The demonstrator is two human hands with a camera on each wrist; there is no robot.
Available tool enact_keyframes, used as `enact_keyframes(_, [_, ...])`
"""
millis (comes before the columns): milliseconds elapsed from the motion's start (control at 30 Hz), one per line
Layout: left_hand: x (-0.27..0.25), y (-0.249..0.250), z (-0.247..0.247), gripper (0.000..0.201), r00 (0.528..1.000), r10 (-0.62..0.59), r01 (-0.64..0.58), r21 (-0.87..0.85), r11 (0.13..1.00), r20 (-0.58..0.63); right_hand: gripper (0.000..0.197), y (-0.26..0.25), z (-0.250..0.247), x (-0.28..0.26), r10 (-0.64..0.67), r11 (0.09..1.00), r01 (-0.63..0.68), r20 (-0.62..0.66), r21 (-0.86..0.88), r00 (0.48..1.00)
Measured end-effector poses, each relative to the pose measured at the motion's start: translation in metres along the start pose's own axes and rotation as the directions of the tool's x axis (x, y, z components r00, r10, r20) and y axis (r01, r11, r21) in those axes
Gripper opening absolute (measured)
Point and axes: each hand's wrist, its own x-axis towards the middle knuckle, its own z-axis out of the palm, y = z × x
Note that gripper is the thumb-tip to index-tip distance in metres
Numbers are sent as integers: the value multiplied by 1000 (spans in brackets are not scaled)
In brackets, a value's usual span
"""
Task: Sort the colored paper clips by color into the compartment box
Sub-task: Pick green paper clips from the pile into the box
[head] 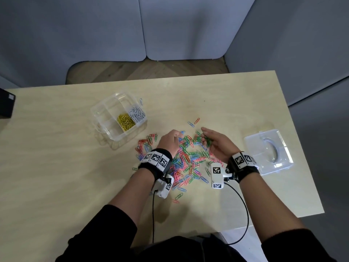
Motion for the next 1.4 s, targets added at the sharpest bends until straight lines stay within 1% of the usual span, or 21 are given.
enact_keyframes(100, [-8,15,6,27,999,-49,50,203,978,-12,18,0,-5,-9,48,996,-50,31,72,998])
enact_keyframes(133, [-9,16,8,26,997,-59,68,240,968,-46,16,1,-5,-11,52,998,-52,33,18,998])
enact_keyframes(200, [-10,14,14,26,994,-68,90,269,959,-90,15,5,-8,-13,4,970,-1,10,-242,1000])
enact_keyframes(233, [-10,12,16,25,993,-69,94,289,953,-97,17,8,-10,-14,-39,908,36,1,-418,999])
enact_keyframes(267, [-10,11,18,26,993,-70,97,308,946,-98,19,11,-11,-15,-78,799,65,4,-597,997])
enact_keyframes(300, [-10,11,20,27,992,-73,103,322,941,-104,22,14,-11,-15,-116,656,87,15,-749,993])
enact_keyframes(367, [-10,11,21,25,989,-81,117,329,937,-122,22,20,-8,-13,-193,395,133,59,-909,979])
enact_keyframes(500, [-10,13,21,20,990,-91,120,312,942,-107,13,35,-2,-6,-288,84,221,188,-972,939])
enact_keyframes(633, [-10,10,19,23,995,-81,93,352,931,-50,11,37,-1,-5,-251,-68,240,249,-968,935])
enact_keyframes(700, [-9,8,19,24,998,-58,65,377,924,-31,13,34,-4,-8,-266,-4,263,255,-965,930])
enact_keyframes(733, [-8,7,18,21,999,-47,54,384,922,-27,14,32,-8,-10,-275,95,263,228,-960,934])
enact_keyframes(800, [-7,5,16,15,999,-35,40,362,931,-20,16,27,-17,-12,-244,423,238,143,-874,959])
enact_keyframes(867, [-7,3,14,11,1000,-27,21,284,959,15,8,23,-22,-15,-192,746,192,69,-638,979])
enact_keyframes(900, [-7,2,12,11,999,-14,6,232,973,35,3,21,-23,-16,-166,851,167,46,-498,985])
enact_keyframes(967, [-8,-1,9,7,998,12,-22,155,988,67,15,16,-24,-16,-111,950,110,14,-292,994])
enact_keyframes(1033, [-8,-4,7,2,997,20,-25,69,997,70,25,10,-25,-13,-58,981,63,28,-183,998])
enact_keyframes(1100, [-8,-4,7,15,996,5,-1,-43,999,84,27,6,-26,-7,-37,993,38,13,-113,999])
enact_keyframes(1133, [-8,-3,7,22,994,-5,14,-78,997,108,25,4,-25,-4,-37,992,34,-22,-121,999])
enact_keyframes(1200, [-8,1,8,31,990,-18,33,-105,994,143,17,1,-25,6,-129,943,90,-103,-320,986])
enact_keyframes(1300, [-5,10,10,34,993,-47,61,-128,990,107,8,-4,-25,18,-329,684,179,-80,-707,941])
enact_keyframes(1400, [0,21,15,26,999,-47,47,-91,995,2,16,-13,-18,23,-358,468,174,-5,-866,934])
